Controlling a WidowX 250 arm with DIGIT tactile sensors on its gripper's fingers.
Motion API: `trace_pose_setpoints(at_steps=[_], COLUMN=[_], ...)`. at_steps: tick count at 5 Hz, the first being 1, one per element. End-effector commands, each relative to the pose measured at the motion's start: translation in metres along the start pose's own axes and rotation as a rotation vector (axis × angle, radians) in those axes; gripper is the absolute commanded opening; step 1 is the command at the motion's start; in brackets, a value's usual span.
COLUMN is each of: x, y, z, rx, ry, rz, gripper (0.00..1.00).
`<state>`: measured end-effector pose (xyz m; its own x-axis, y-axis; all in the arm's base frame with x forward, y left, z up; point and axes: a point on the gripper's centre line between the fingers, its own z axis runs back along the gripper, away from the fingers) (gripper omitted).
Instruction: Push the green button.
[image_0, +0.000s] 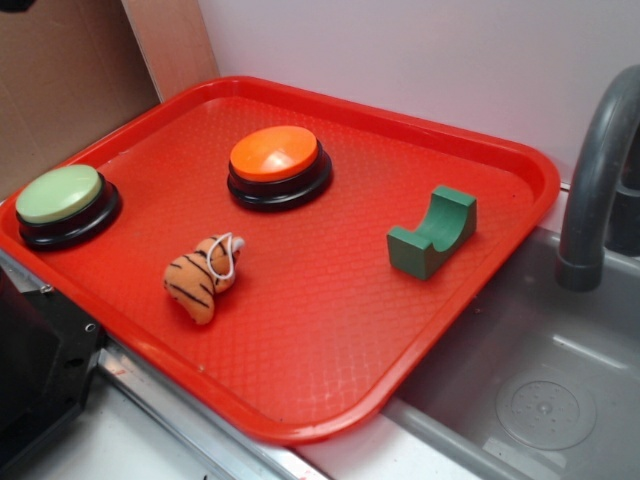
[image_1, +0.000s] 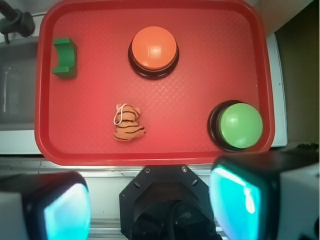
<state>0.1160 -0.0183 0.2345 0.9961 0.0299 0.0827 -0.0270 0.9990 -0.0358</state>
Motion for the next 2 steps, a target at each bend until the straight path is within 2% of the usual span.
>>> trace_pose_setpoints(at_steps=[1, 2], x=[0.0, 0.023], y=[0.0, 0.051], z=[0.0, -0.042], rx=[0.0, 0.099], ry=[0.0, 0.046], rz=[0.0, 0.164], gripper=[1.0, 1.0])
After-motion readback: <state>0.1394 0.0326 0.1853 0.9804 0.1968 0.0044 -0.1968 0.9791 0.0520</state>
